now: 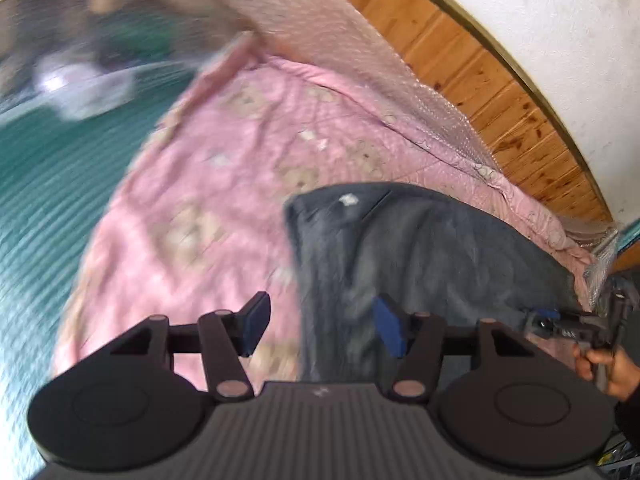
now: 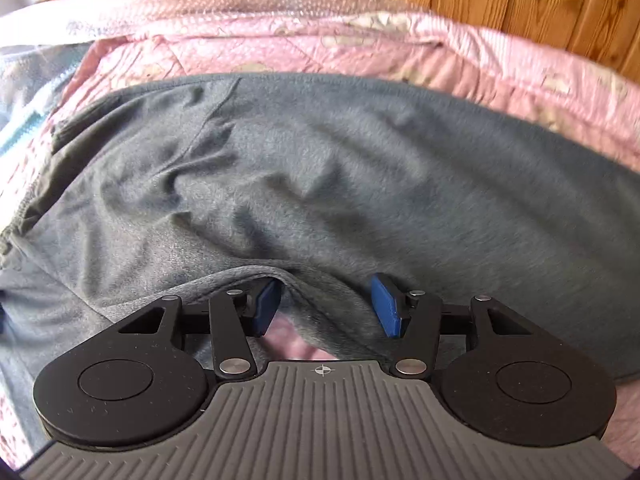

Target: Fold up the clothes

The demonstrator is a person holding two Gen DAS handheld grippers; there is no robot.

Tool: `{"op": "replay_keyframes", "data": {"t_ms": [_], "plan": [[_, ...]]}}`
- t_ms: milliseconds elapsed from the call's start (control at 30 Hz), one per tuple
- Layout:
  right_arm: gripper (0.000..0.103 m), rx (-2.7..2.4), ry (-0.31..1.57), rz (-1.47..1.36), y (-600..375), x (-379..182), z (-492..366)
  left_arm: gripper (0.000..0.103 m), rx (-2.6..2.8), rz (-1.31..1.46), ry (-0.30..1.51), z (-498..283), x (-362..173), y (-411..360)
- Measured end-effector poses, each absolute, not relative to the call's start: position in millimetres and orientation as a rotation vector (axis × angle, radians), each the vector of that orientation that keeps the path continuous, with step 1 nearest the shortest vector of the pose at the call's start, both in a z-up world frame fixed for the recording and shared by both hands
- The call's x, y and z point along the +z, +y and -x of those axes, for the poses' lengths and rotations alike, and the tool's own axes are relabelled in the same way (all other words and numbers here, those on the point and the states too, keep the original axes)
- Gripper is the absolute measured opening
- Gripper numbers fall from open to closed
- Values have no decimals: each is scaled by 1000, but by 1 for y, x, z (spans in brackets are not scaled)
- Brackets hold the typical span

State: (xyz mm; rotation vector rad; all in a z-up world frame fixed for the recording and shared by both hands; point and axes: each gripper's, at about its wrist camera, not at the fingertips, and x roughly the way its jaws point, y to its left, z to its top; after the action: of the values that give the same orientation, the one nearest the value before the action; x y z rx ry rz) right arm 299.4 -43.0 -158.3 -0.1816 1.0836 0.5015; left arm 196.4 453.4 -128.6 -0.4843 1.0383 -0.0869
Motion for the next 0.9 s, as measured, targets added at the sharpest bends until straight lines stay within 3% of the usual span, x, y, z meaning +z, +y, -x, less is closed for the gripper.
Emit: {"op": "replay_keyframes", "data": {"t_ms": [100,167,500,600,667,767,800,900], "plan": [[58,477,1106,197,-47,-167,-297,40,-89,440,1073,-234,-159,436],[59,471,1110,198,-54,-170,-294,35,-110,429,1069,-246,-171,428],[80,466,1085,211,-59,-177,-284,32,-155,471,1002,-277,-174,428],[81,459,1072,218,-56,-178,-285,22,-174,429,1023,-280,-173,421],[81,446,1065,200,-58,-176,-286,26,-184,398,1035,-279,-172,417],[82,432,1067,168,-66,-178,-286,49,-169,345,1007,-260,-160,420],[83,428,1069,158,-69,-179,-285,53,-149,343,995,-253,-158,424],[86,432,1047,175,-69,-182,-279,53,-119,386,975,-243,-158,437]]}}
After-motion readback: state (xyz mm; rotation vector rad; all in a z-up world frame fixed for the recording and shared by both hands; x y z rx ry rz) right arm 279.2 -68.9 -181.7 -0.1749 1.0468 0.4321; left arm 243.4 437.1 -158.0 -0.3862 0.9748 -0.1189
